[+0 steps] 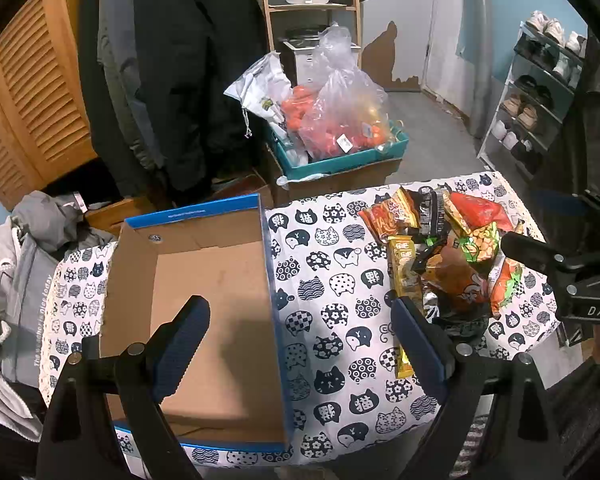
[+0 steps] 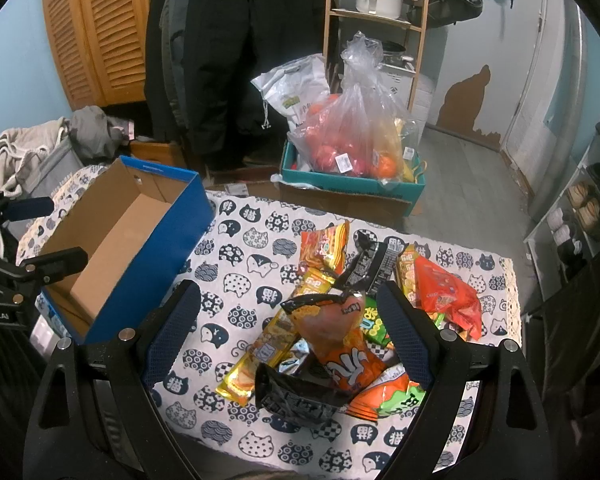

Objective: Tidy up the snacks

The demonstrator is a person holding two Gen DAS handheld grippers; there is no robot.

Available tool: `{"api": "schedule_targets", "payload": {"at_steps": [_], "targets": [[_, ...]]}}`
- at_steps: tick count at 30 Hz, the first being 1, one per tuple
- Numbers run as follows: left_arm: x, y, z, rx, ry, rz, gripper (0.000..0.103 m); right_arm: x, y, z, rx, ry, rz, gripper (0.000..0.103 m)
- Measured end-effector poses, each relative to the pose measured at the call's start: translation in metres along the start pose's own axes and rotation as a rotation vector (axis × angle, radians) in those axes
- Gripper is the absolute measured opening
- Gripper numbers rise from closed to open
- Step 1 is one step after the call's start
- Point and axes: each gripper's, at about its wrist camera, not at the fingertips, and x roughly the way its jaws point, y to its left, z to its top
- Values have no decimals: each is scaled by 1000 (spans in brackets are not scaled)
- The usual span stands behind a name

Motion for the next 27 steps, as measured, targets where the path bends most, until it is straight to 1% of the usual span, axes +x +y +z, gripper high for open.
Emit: {"api": "schedule_targets", "payload": {"at_steps": [12, 17, 27], "targets": [[0, -2, 0, 0, 2, -3, 94, 1, 0, 0, -2, 2, -2, 88], [0, -11, -6, 0, 4, -11, 94, 1, 1, 0, -2, 3, -2, 88], [1, -8, -4, -1, 6, -11, 94, 1, 0, 0, -3, 5, -3, 88]]}}
